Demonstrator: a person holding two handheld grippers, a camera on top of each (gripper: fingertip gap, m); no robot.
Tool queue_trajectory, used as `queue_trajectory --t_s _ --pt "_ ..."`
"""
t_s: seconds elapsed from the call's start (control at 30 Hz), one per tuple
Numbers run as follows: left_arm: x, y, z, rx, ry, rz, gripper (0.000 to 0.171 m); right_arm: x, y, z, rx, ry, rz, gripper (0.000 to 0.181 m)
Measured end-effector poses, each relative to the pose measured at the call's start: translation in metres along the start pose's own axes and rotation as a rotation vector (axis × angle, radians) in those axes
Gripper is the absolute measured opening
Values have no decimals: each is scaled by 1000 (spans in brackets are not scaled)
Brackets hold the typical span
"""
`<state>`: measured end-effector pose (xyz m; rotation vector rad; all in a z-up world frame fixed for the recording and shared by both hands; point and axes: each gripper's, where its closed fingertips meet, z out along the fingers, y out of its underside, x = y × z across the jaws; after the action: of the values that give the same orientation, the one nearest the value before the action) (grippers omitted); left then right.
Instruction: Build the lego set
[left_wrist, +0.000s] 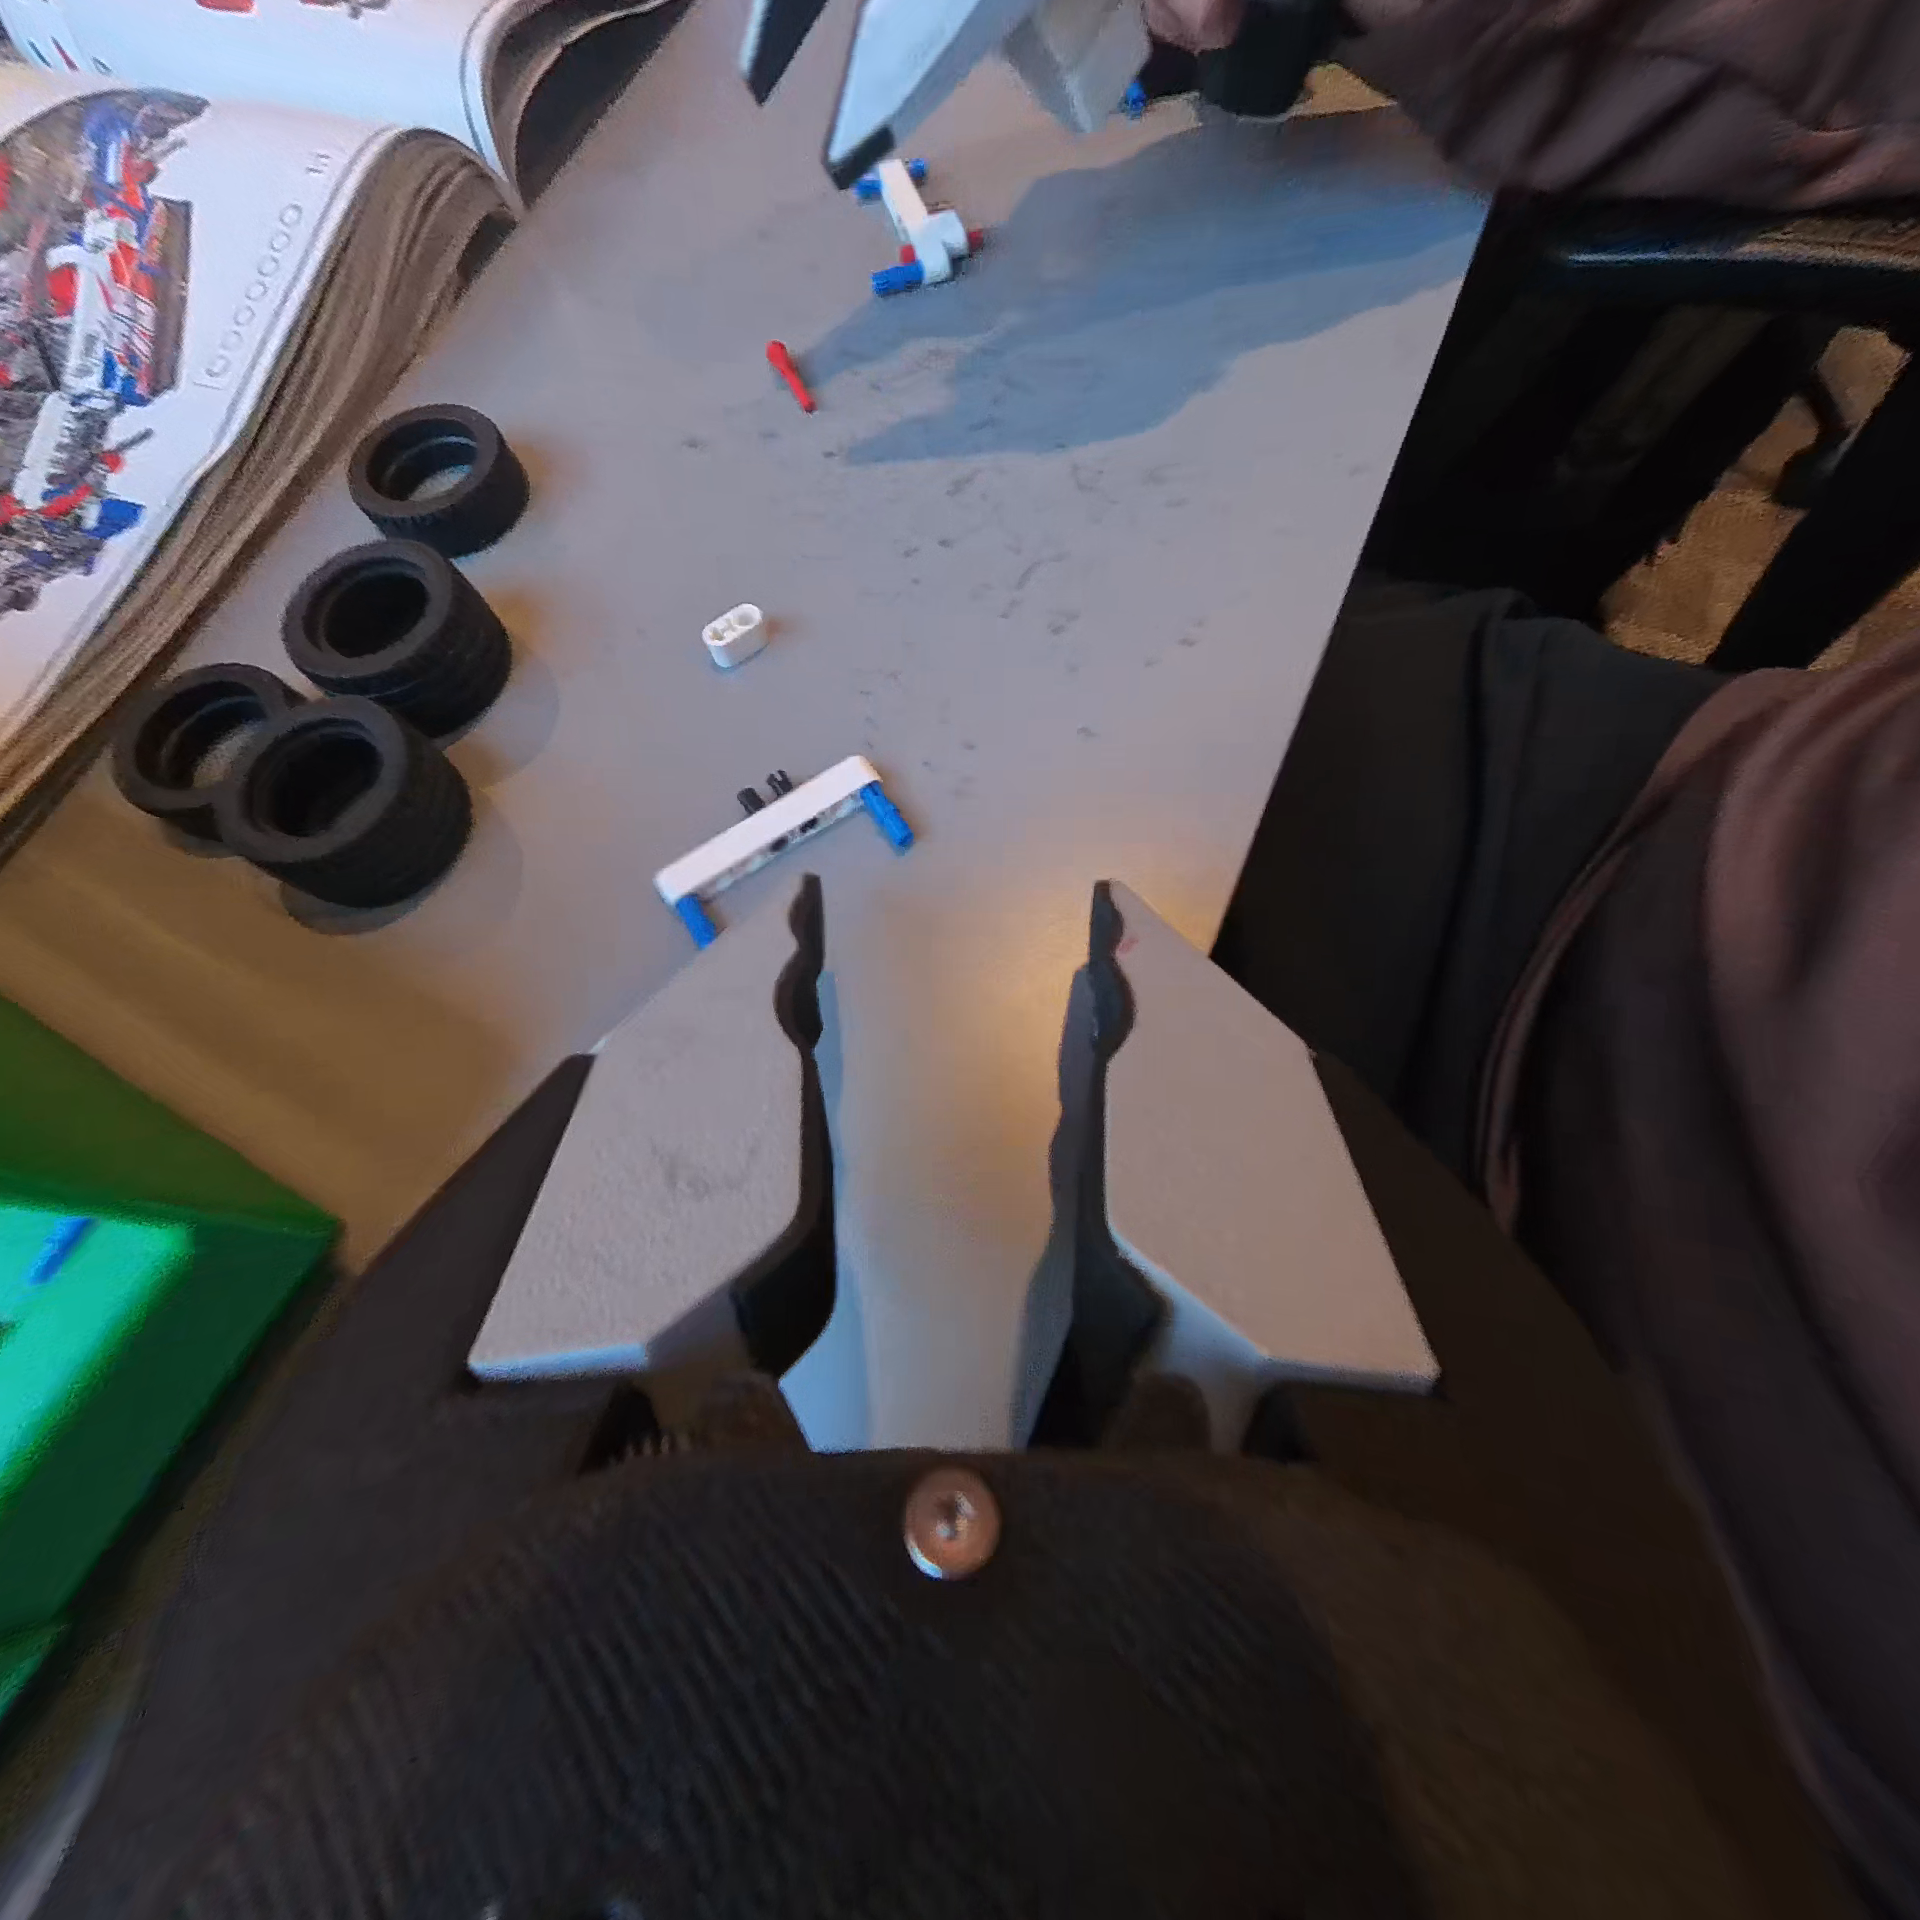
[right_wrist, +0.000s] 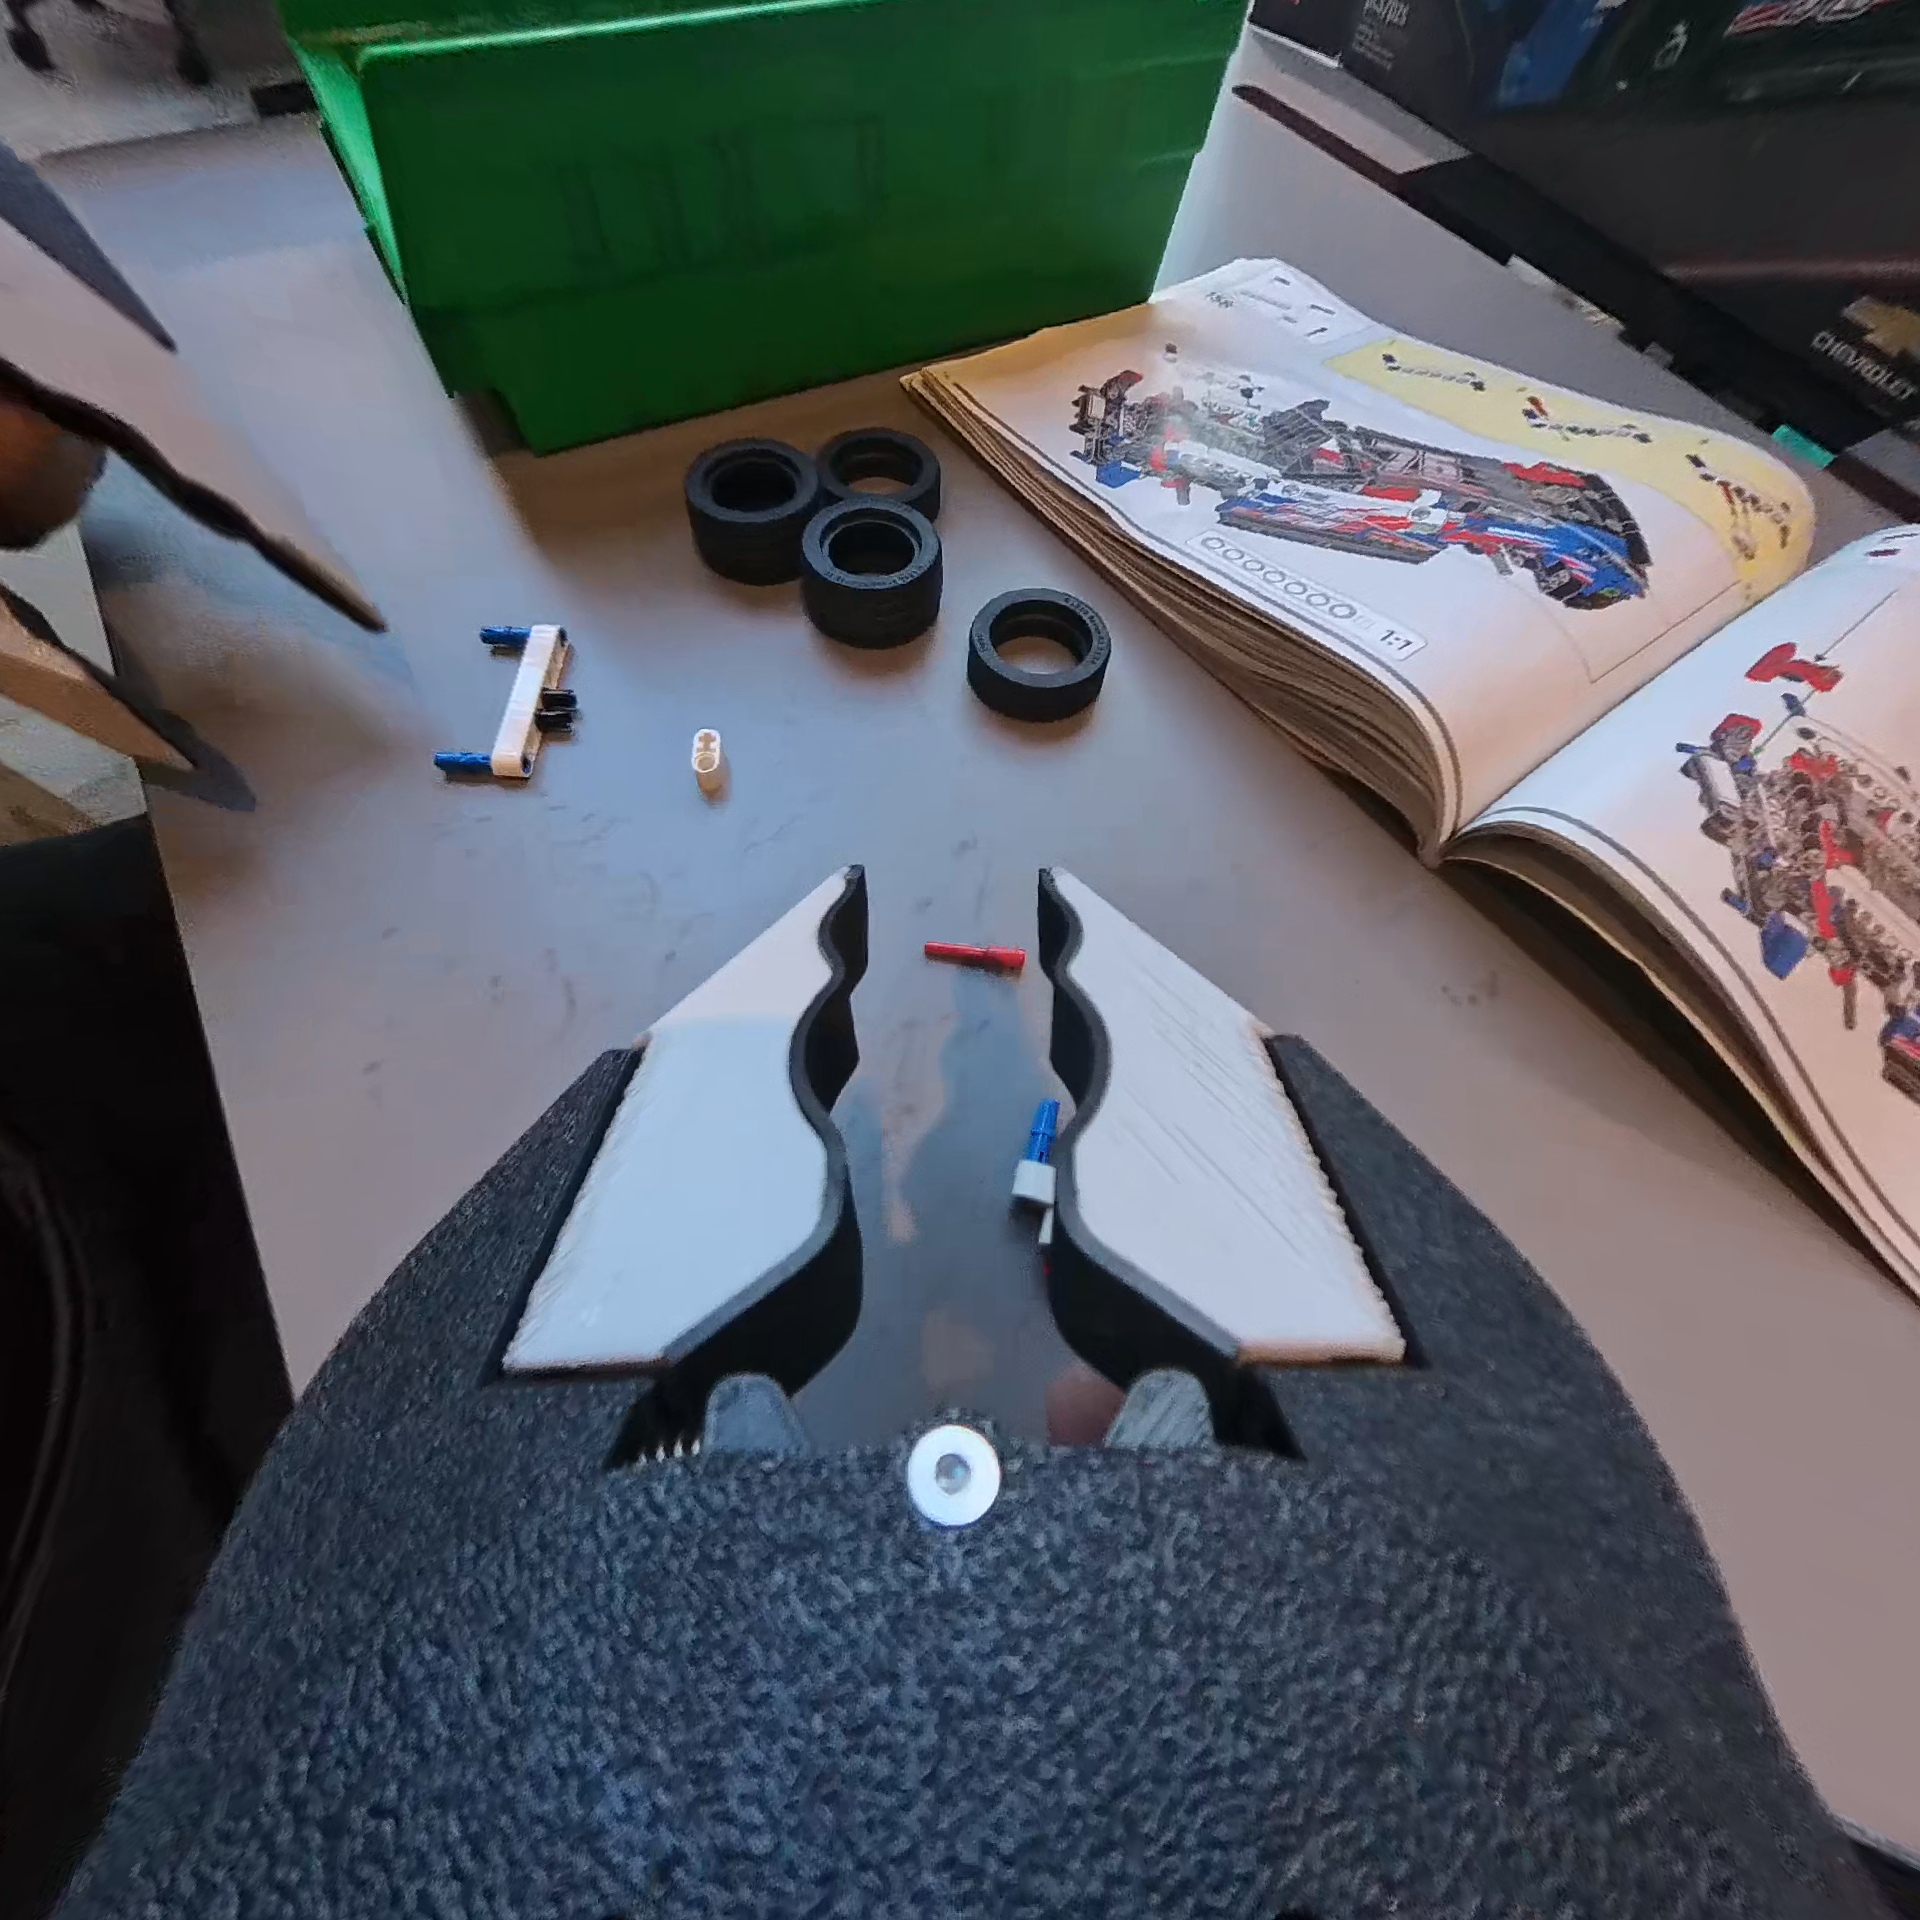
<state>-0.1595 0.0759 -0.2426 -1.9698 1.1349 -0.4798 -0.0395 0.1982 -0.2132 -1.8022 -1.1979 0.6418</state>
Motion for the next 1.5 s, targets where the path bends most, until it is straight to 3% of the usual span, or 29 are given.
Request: queue_trajectory --t_s 0.2,0.4,0.6,0.77,1.03,1.5 --pt "-31 -22 -12 -84 -57 94 51 2 4 3 -15 4 -9 32" --pt "-38 -13 3 -164 -36 44 50 2 11 8 -48 -7 -27 32" --pt "-36 5 11 -143 -56 -11 50 7 16 8 -66 -9 -29 32" --pt "-40 4 11 -2 -67 -102 48 7 19 13 -87 -33 -16 32" --pt "-27 13 18 -73 132 -200 39 3 24 27 -145 -30 -68 32" --pt "-27 9 15 -43 120 -179 36 2 21 28 -140 -6 -90 31"
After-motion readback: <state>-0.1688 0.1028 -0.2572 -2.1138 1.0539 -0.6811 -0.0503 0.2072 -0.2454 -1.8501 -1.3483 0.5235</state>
